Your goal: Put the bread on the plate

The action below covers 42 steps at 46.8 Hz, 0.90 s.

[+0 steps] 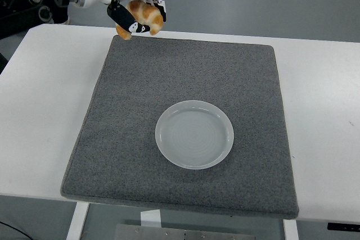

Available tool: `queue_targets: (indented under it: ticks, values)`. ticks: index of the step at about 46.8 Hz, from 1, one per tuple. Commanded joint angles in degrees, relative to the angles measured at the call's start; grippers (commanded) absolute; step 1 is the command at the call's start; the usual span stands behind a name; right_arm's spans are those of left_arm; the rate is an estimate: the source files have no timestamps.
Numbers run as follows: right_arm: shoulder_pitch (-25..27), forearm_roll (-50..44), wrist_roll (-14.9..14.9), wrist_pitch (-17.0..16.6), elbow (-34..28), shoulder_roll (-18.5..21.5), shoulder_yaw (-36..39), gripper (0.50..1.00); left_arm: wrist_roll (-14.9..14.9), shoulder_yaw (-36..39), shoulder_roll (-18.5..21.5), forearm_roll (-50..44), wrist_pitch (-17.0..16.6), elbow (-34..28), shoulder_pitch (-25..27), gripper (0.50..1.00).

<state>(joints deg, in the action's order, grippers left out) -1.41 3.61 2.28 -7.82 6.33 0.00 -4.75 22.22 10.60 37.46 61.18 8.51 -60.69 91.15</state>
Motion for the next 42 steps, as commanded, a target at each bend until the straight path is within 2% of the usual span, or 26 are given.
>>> queue_targets:
  ticks: [1,10,19,31,42]
  values:
    - [0.0,0.1,0.0,0.0,0.0,0.0,0.0,0.952,0.2,-1.7,0.5,0.0,2.8,-0.6,1.5,0.500]
    - [0.0,0.0,0.0,0.0,0.0,0.0,0.0,0.952,0.7,-4.3,0.9,0.1,6.5,-5.5,3.2,0.500]
    - [0.0,0.0,0.0,0.0,0.0,0.0,0.0,0.952,3.9,-6.5,-0.4,0.7,7.0,-9.4,2.7,0.500]
    - [0.0,0.0,0.0,0.0,0.0,0.0,0.0,0.952,4.9,-6.8,-6.4,3.6,6.9,-10.8,1.1,0.500]
    - [-0.1,0.0,0.0,0.0,0.0,0.0,0.0,0.952,5.0,-7.5,-12.7,12.1,6.4,-10.4,-5.6,0.500]
